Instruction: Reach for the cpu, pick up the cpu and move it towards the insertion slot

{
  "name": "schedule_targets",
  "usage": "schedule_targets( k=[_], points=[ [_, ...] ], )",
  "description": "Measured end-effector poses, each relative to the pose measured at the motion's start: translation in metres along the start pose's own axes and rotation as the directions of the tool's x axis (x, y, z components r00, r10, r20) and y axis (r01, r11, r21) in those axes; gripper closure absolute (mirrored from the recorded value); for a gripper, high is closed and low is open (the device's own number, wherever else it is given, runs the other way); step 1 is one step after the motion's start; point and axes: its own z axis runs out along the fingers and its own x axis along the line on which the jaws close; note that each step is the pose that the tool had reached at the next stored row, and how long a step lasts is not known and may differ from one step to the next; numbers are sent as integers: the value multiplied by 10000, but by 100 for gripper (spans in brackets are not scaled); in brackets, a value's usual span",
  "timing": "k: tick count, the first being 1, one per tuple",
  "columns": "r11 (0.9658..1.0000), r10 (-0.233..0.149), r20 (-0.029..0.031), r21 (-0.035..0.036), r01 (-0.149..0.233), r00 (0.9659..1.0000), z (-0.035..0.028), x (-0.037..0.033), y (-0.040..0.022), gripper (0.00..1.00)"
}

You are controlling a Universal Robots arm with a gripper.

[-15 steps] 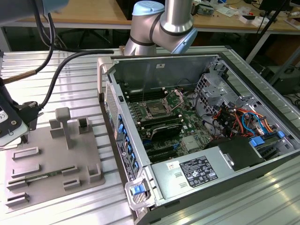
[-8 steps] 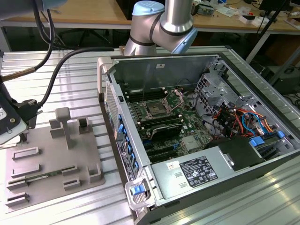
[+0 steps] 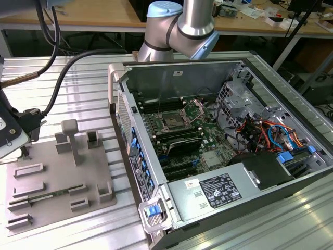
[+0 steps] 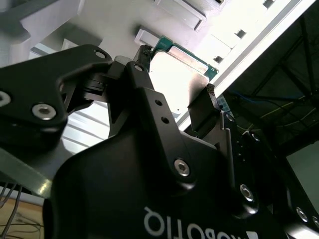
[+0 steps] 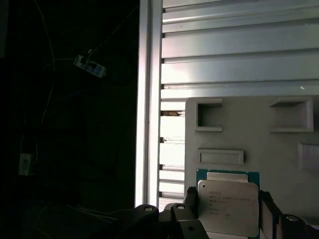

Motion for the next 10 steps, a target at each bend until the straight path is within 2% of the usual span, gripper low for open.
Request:
schedule_targets(
  k=[10],
  points=[
    [10000, 0, 1, 0, 0, 10000, -56, 0, 3, 45]
  ],
)
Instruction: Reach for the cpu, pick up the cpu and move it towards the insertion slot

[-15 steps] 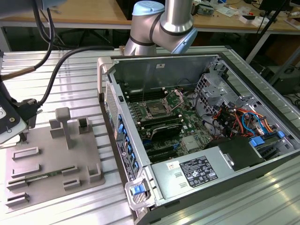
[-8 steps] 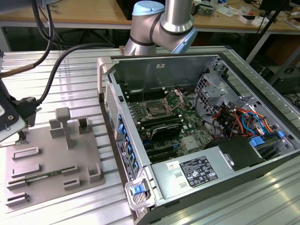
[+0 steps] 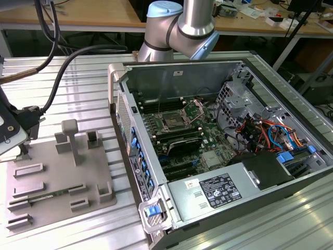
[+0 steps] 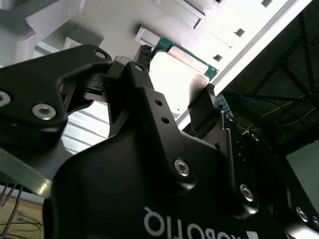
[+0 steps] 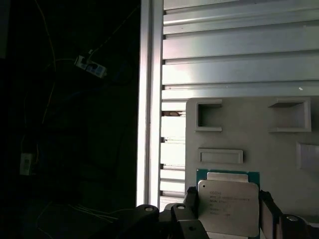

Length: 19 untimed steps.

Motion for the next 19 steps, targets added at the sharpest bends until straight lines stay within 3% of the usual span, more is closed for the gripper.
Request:
schedule_targets(
  k=[19],
  points=[
    [10000, 1, 0, 0, -1, 10000, -127, 1, 8, 45]
  ],
)
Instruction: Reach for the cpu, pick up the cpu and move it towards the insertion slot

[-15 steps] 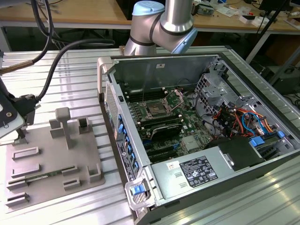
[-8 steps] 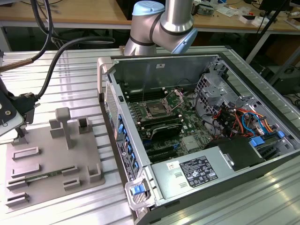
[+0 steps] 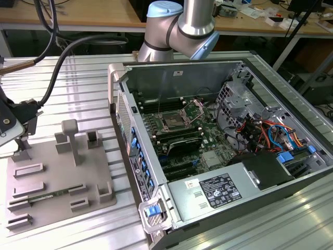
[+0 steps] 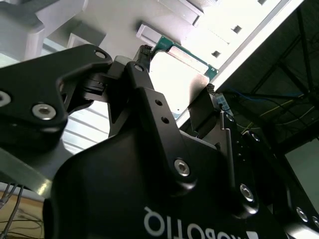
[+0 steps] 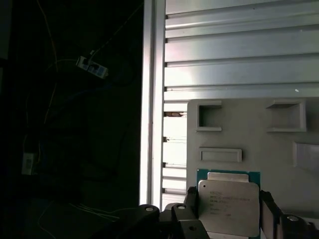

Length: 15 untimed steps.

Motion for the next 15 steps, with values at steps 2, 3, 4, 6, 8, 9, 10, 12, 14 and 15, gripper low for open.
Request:
schedule_targets(
  k=[2, 3, 4, 6, 8, 9, 10, 12, 14, 15],
  points=[
    [10000, 0, 0, 0, 0, 10000, -12, 0, 0, 45],
    [10000, 0, 0, 0, 0, 10000, -22, 0, 1, 45],
    [10000, -1, 1, 0, 1, 10000, -28, 0, 1, 45],
    [10000, -1, 0, 0, 1, 10000, -43, 0, 2, 45],
    [10000, 0, 1, 0, 0, 10000, -60, 0, 3, 45],
    [10000, 0, 0, 0, 0, 10000, -70, 0, 4, 45],
    [10000, 0, 0, 0, 0, 10000, -76, 0, 4, 45],
    [10000, 0, 1, 0, 0, 10000, -88, 1, 5, 45],
    [10000, 0, 1, 0, 0, 10000, -97, 1, 6, 45],
    [10000, 0, 1, 0, 0, 10000, -102, 1, 6, 45]
  ],
)
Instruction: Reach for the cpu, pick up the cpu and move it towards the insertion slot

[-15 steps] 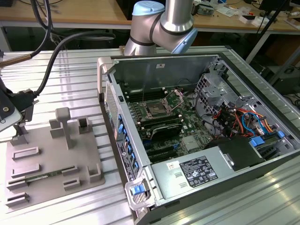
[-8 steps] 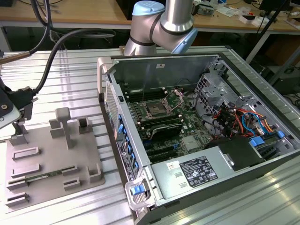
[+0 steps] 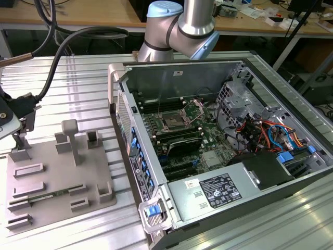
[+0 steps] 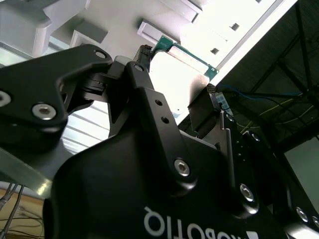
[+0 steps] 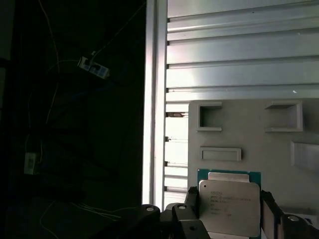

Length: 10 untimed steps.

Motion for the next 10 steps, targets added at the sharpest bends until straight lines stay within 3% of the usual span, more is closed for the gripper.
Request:
schedule_targets(
  k=[10],
  points=[
    [10000, 0, -1, 0, 0, 10000, -65, 1, 4, 45]
  ],
)
